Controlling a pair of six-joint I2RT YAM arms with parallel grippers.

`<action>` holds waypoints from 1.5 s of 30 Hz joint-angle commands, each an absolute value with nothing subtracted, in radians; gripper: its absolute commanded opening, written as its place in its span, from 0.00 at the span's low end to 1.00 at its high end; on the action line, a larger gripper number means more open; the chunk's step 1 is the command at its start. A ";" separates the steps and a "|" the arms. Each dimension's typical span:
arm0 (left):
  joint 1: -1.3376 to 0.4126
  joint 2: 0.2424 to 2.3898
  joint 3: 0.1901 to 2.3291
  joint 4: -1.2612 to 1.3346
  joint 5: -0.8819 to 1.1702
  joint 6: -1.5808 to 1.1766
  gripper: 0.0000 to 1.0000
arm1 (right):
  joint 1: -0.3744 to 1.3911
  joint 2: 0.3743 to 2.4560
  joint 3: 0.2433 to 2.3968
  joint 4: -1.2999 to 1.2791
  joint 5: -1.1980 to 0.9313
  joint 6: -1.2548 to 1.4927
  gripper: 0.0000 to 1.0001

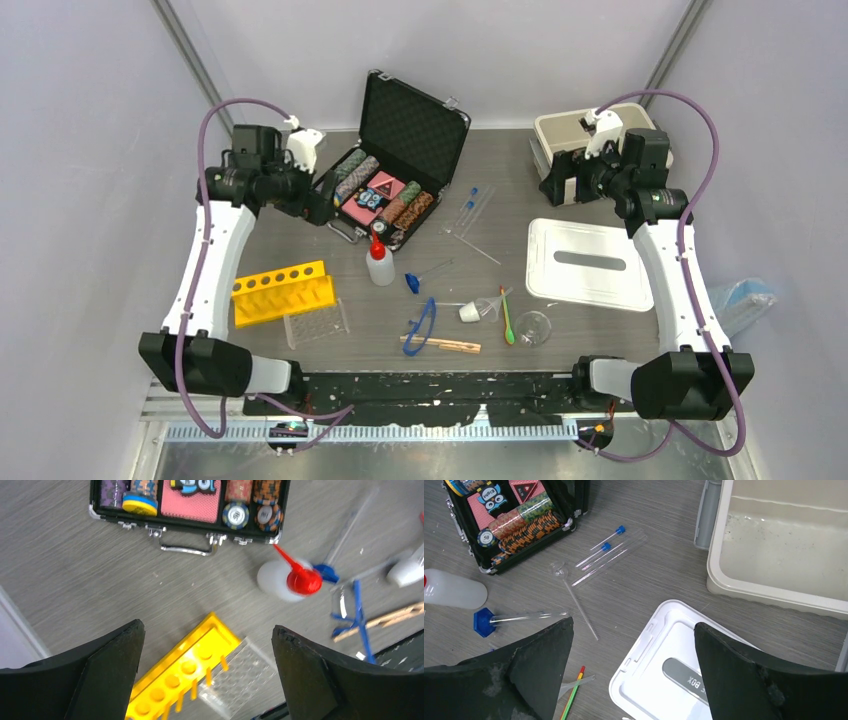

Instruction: Organize the chemistry lab equipment

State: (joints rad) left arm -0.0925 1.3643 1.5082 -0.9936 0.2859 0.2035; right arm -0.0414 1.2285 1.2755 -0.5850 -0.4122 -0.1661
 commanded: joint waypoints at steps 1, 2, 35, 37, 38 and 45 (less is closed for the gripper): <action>-0.014 1.353 1.566 -1.198 0.370 0.517 0.99 | -0.042 1.220 1.291 -0.574 -0.462 -0.208 0.95; 0.026 1.356 1.568 -1.263 0.379 0.584 0.99 | -0.040 1.220 1.290 -0.581 -0.469 -0.213 0.95; 0.245 1.492 1.181 -1.260 0.276 1.457 0.85 | 0.057 1.307 1.316 -0.684 -0.463 -0.359 0.95; 0.241 1.488 1.146 -1.207 0.258 1.452 0.83 | 0.058 1.311 1.315 -0.684 -0.460 -0.360 0.95; 0.241 1.484 1.128 -1.178 0.253 1.451 0.83 | 0.057 1.312 1.316 -0.684 -0.458 -0.362 0.95; 0.238 1.477 1.101 -1.039 0.205 1.483 0.59 | 0.058 1.323 1.320 -0.686 -0.450 -0.365 0.95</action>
